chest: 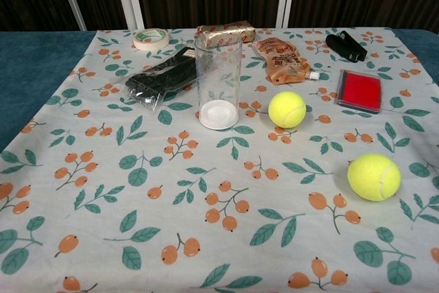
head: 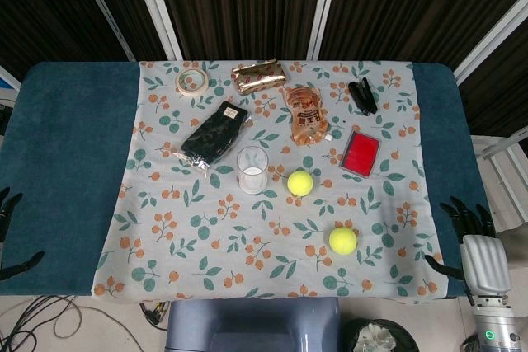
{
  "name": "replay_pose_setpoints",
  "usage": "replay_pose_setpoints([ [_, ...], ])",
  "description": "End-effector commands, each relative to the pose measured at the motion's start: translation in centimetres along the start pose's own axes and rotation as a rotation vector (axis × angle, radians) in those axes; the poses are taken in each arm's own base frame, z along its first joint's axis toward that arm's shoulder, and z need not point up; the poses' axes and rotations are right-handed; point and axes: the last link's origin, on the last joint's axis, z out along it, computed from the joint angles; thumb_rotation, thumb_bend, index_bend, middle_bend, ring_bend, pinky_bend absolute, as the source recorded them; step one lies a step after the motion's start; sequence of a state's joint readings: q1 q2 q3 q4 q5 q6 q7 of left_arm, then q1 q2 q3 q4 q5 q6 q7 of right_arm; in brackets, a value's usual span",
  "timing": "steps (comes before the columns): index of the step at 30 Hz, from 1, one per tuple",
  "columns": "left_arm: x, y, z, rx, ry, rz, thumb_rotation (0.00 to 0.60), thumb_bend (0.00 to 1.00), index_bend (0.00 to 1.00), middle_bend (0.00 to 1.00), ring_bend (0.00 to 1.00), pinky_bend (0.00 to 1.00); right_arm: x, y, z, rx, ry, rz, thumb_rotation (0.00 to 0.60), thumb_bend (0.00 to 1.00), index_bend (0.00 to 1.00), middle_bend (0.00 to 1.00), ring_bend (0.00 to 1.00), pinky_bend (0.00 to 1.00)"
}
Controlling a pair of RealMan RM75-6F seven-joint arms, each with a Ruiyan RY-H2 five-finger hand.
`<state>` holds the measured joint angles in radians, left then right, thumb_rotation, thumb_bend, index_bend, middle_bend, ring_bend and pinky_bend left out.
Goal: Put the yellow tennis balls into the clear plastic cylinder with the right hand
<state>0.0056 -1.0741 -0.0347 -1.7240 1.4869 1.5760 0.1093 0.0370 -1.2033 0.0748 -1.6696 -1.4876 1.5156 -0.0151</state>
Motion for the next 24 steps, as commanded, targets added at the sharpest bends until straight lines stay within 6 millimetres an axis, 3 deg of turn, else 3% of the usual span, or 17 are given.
replay_pose_setpoints([
  [1, -0.1, 0.0, 0.1, 0.002, -0.001, 0.003, 0.6, 0.0, 0.1, 0.0, 0.0, 0.0, -0.1, 0.0, 0.0, -0.007, -0.01, 0.009, 0.6, 0.16, 0.18, 0.12, 0.18, 0.0],
  [12, -0.5, 0.0, 0.2, 0.011, -0.017, 0.014, 0.6, 0.0, 0.1, 0.0, 0.0, 0.0, 0.3, -1.1, 0.4, 0.025, -0.133, 0.167, 0.6, 0.16, 0.18, 0.12, 0.16, 0.0],
  [18, -0.4, 0.2, 0.1, 0.012, -0.005, 0.022, 0.6, 0.0, 0.1, 0.0, 0.0, 0.0, 1.0, -3.7, 4.7, 0.135, -0.155, 0.14, 0.6, 0.16, 0.18, 0.11, 0.13, 0.0],
  [24, -1.0, 0.6, -0.1, 0.001, -0.031, 0.037, 0.6, 0.0, 0.1, 0.0, 0.0, 0.0, -0.2, -7.0, 9.8, 0.173, -0.264, 0.158, 0.6, 0.16, 0.18, 0.07, 0.08, 0.0],
])
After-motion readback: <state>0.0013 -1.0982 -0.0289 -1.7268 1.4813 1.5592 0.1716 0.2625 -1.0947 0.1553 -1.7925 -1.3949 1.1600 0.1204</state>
